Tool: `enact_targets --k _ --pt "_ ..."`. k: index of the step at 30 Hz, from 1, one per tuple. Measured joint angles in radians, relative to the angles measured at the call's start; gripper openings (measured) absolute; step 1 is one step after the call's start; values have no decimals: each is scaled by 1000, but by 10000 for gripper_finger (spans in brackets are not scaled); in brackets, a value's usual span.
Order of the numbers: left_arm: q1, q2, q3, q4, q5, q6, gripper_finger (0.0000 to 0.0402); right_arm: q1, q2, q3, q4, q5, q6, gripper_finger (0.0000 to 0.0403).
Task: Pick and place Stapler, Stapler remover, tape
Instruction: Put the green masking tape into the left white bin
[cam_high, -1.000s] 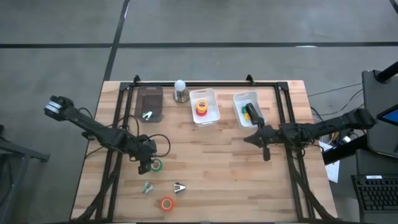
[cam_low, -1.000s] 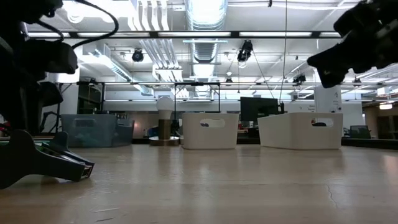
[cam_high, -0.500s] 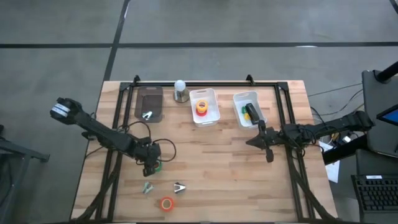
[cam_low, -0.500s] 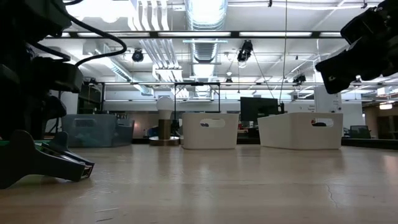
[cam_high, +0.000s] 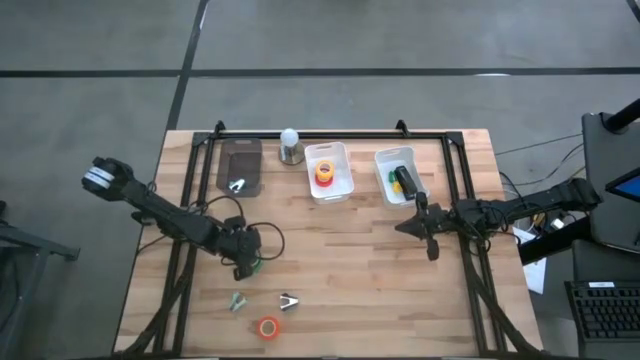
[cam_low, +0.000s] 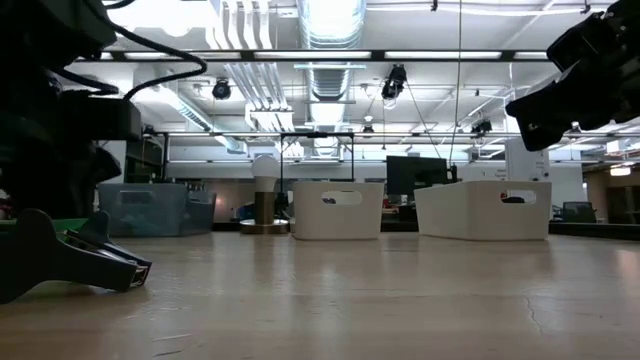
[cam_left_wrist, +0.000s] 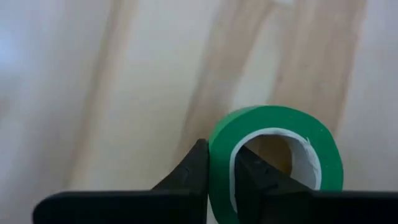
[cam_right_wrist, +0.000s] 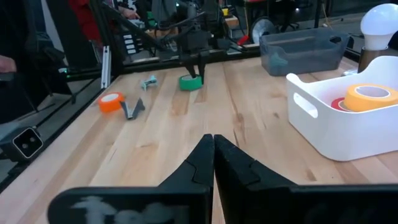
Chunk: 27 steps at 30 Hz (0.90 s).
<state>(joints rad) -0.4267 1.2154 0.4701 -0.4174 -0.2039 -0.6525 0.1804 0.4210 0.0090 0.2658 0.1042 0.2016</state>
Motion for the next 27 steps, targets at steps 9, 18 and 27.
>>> enact_targets --k 9,18,27 --pt "3 -7 31 47 -330 55 43 0 0 0 0 0 0 9" --pt "122 -7 129 285 -555 198 48 0 0 0 0 0 0 9" --pt "391 20 293 410 -380 409 53 0 0 0 0 0 0 9"
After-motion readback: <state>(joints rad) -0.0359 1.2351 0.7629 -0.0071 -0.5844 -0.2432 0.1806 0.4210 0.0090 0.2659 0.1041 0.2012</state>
